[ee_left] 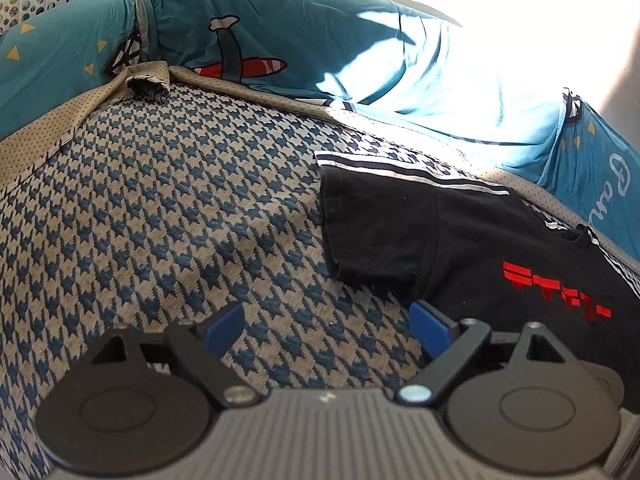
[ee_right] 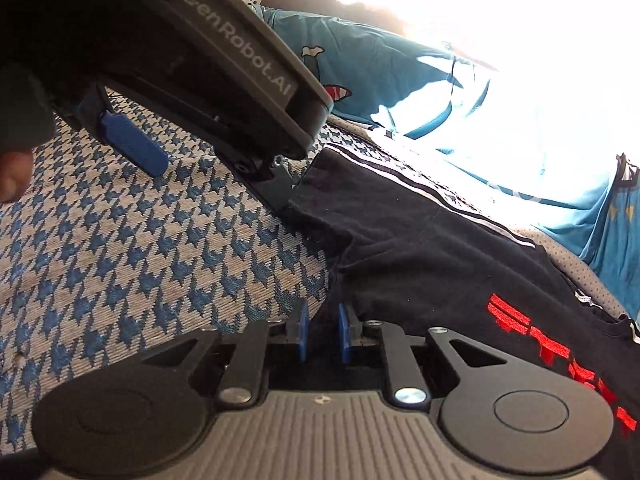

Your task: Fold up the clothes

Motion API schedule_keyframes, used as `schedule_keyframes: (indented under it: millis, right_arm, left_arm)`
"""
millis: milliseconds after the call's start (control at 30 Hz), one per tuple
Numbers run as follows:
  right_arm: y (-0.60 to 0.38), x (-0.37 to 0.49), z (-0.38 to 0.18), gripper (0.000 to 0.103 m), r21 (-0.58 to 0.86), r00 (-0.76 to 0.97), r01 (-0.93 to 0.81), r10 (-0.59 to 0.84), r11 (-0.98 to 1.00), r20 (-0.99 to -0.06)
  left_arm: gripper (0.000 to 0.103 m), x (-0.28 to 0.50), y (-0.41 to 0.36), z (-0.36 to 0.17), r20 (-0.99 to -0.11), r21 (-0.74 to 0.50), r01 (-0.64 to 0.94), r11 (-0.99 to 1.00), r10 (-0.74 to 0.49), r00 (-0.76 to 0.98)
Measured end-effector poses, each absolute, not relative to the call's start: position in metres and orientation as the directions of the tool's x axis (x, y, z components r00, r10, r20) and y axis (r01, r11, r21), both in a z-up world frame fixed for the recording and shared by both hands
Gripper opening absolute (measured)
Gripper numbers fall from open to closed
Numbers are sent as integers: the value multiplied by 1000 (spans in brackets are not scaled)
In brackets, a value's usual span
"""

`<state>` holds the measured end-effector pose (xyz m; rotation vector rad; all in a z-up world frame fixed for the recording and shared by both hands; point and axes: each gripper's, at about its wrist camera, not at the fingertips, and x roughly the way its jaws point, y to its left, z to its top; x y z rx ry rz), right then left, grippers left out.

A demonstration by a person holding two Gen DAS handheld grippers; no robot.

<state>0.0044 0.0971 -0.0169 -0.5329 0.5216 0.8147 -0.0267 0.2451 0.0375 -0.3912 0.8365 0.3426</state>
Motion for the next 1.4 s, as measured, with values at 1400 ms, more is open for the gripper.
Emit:
schedule_keyframes:
  millis: [1400]
  right_arm:
    - [-15, 51, 57, 12, 222, 472, -683, 652, 696, -593]
  left_arm:
    - [100, -52, 224, 45, -734, -332, -176, 927, -137, 666]
